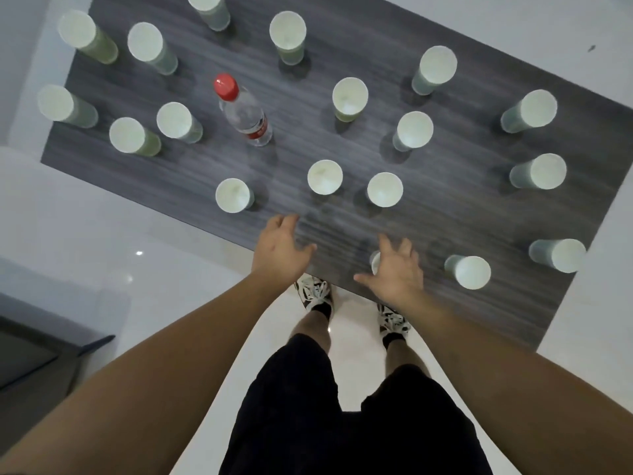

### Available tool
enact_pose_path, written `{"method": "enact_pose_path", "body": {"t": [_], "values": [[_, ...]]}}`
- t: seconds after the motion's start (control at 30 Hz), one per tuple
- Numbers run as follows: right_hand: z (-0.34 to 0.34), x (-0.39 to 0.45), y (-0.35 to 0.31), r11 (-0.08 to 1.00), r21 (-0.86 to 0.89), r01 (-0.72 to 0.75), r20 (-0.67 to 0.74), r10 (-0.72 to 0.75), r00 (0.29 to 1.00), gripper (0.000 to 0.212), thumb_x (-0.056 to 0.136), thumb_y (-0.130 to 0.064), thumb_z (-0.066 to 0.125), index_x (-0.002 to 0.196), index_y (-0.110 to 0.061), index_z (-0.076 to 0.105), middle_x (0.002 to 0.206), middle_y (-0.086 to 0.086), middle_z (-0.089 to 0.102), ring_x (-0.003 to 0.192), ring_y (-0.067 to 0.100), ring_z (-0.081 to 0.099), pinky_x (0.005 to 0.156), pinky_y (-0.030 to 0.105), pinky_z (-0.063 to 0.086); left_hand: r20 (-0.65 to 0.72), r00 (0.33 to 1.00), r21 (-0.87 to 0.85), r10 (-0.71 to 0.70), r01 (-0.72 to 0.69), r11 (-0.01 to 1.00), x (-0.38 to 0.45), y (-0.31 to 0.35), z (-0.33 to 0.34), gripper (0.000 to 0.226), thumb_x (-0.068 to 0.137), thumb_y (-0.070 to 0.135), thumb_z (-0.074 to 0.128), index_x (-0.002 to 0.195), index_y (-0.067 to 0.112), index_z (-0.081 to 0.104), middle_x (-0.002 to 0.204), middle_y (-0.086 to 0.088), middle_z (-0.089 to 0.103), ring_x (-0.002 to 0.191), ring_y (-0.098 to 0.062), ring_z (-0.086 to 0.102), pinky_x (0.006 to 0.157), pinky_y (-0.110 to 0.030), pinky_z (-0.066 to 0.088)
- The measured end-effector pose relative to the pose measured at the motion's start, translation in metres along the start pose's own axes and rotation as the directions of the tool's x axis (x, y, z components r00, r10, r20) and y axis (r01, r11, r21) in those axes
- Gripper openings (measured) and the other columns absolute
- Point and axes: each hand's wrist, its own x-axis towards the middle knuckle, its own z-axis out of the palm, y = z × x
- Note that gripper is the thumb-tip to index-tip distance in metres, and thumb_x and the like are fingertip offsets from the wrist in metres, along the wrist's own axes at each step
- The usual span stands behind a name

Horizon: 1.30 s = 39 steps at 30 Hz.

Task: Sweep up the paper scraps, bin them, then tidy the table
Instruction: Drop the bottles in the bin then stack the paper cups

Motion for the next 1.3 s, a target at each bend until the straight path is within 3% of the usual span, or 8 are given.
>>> {"method": "enact_pose_path", "body": {"t": [0.1, 0.2, 0.37, 0.5, 0.63, 0.77, 1.13, 1.3], "values": [[0.025, 0.011, 0.001, 0.999, -0.049, 0.025, 0.013, -0.024, 1.000, 0.075, 0.076, -0.041, 0.079, 0.137, -0.023, 0.038, 0.140, 0.018, 0.032, 0.125, 0.042, 0.041, 0.095, 0.050, 0.045, -0.259, 0.958, 0.132, 0.120, -0.089, 0.987, 0.012, -0.017, -0.002, 0.057, 0.078, 0.027, 0.069, 0.130, 0.015, 0.052, 0.131, -0.014, 0.047, 0.116, -0.034, 0.044, 0.095, -0.044, 0.043], [0.030, 0.007, 0.000, 0.996, 0.052, 0.074, -0.139, -0.066, 0.988, 0.050, 0.080, -0.024, 0.071, 0.126, -0.014, 0.053, 0.120, 0.016, 0.047, 0.109, 0.039, 0.052, 0.086, 0.040, 0.046, -0.382, 0.924, 0.228, 0.033, 0.059, 0.972, 0.029, -0.031, -0.012, 0.069, 0.074, 0.033, 0.070, 0.136, 0.023, 0.040, 0.141, -0.018, 0.035, 0.123, -0.038, 0.037, 0.099, -0.049, 0.040], [-0.009, 0.000, -0.049, 0.874, 0.264, 0.407, -0.526, -0.224, 0.820, 0.054, 0.081, -0.033, 0.072, 0.129, -0.019, 0.052, 0.124, 0.001, 0.047, 0.109, 0.017, 0.051, 0.087, 0.022, 0.036, -0.190, 0.965, 0.257, -0.179, 0.225, 0.940, 0.070, -0.050, -0.029, 0.094, 0.071, 0.042, 0.079, 0.144, 0.039, 0.020, 0.158, -0.011, 0.005, 0.142, -0.045, 0.009, 0.105, -0.066, 0.026], [-0.043, 0.031, -0.102, 0.831, 0.158, 0.533, -0.623, -0.335, 0.707, 0.054, 0.082, -0.032, 0.069, 0.130, -0.013, 0.053, 0.122, 0.008, 0.051, 0.105, 0.019, 0.049, 0.085, 0.022, 0.036, -0.079, 0.977, 0.176, -0.200, 0.212, 0.961, 0.092, -0.064, -0.033, 0.068, 0.077, 0.025, 0.074, 0.137, 0.028, 0.040, 0.146, -0.014, 0.030, 0.128, -0.042, 0.033, 0.096, -0.055, 0.044], [-0.041, 0.074, -0.137, 0.914, -0.127, 0.385, -0.384, -0.403, 0.831, 0.059, 0.088, -0.032, 0.067, 0.139, -0.013, 0.045, 0.136, 0.019, 0.044, 0.119, 0.038, 0.046, 0.096, 0.045, 0.043, -0.209, 0.972, 0.091, -0.110, 0.131, 0.987, 0.081, -0.069, -0.032, 0.058, 0.072, 0.024, 0.066, 0.128, 0.023, 0.051, 0.130, -0.015, 0.044, 0.114, -0.037, 0.042, 0.092, -0.045, 0.043], [-0.013, 0.083, -0.132, 0.913, -0.244, 0.328, -0.147, -0.369, 0.918, 0.058, 0.082, -0.023, 0.072, 0.132, -0.014, 0.045, 0.129, 0.017, 0.043, 0.117, 0.038, 0.043, 0.088, 0.044, 0.046, -0.359, 0.933, -0.051, 0.002, -0.022, 0.998, 0.069, -0.057, -0.033, 0.053, 0.072, 0.036, 0.060, 0.124, 0.028, 0.053, 0.123, -0.010, 0.047, 0.110, -0.028, 0.043, 0.085, -0.031, 0.036], [0.037, -0.009, -0.010, 0.988, 0.135, 0.078, -0.162, -0.055, 0.985, 0.054, 0.081, -0.020, 0.070, 0.132, -0.012, 0.054, 0.119, 0.017, 0.050, 0.108, 0.036, 0.050, 0.093, 0.040, 0.044, -0.159, 0.789, -0.094, 0.593, -0.610, 0.787, 0.066, 0.095, 0.021, 0.059, 0.073, 0.028, 0.064, 0.129, 0.013, 0.057, 0.122, -0.015, 0.048, 0.107, -0.034, 0.048, 0.090, -0.039, 0.044], [0.018, -0.038, 0.052, 0.925, 0.380, -0.025, -0.425, 0.198, 0.883, 0.051, 0.079, -0.022, 0.076, 0.125, -0.012, 0.058, 0.117, 0.012, 0.055, 0.104, 0.030, 0.053, 0.086, 0.038, 0.048, 0.088, 0.797, 0.278, 0.597, -0.595, 0.754, 0.086, 0.117, 0.070, 0.062, 0.080, 0.026, 0.065, 0.139, 0.022, 0.046, 0.141, -0.014, 0.041, 0.123, -0.036, 0.039, 0.097, -0.049, 0.041]]}}
